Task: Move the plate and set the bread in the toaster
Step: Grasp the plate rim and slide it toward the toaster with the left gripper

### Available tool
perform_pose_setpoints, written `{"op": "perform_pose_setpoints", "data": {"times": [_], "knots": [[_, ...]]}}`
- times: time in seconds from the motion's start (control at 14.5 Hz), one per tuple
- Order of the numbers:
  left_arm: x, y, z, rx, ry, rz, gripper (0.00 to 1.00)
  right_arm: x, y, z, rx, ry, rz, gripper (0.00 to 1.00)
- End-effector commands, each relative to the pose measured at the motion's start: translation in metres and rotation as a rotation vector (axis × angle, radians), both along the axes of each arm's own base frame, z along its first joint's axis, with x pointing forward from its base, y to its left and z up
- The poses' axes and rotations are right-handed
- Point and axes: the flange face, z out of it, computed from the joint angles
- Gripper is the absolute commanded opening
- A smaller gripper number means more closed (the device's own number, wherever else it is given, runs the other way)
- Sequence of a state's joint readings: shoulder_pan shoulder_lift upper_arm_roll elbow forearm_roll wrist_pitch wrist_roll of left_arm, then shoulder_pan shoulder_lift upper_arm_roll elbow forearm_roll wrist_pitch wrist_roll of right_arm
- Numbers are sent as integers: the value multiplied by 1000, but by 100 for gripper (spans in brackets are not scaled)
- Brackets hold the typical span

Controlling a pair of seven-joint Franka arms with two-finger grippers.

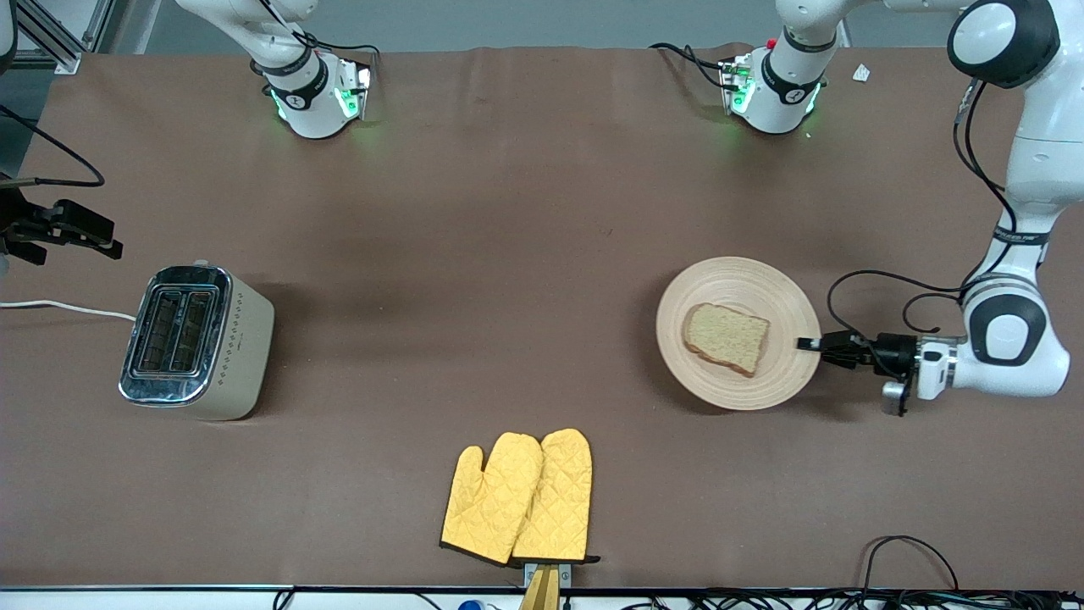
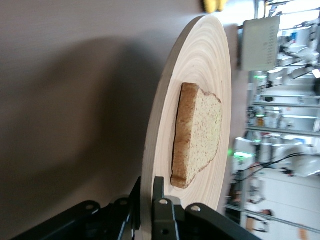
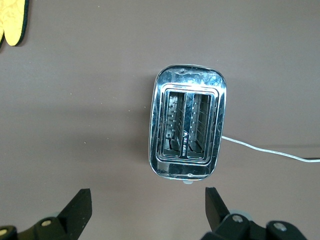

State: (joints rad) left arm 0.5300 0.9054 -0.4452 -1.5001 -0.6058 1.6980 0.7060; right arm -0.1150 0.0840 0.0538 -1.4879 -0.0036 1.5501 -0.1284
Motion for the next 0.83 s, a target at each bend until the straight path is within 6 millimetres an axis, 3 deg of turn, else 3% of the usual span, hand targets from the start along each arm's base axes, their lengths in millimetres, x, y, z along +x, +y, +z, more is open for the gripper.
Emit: {"op": "perform_pose_setpoints", "data": {"times": [0.0, 0.14, 0.21, 0.41, 0.62, 0.76], "knots": [[16, -96, 32, -62, 85, 22, 0, -10, -1, 3, 16, -3, -13, 100], [19, -175, 35, -95, 92, 50, 0, -10, -1, 3, 16, -3, -13, 100], [17, -222, 35, -96, 99, 64, 0, -10, -1, 3, 16, -3, -13, 100], [1, -333, 32, -56, 74, 150, 0, -10, -1, 3, 16, -3, -13, 100], [-41, -448, 27, 7, 62, 250, 0, -10, -1, 3, 16, -3, -13, 100], [-68, -504, 12, 44, 60, 304, 0, -10, -1, 3, 16, -3, -13, 100]]}}
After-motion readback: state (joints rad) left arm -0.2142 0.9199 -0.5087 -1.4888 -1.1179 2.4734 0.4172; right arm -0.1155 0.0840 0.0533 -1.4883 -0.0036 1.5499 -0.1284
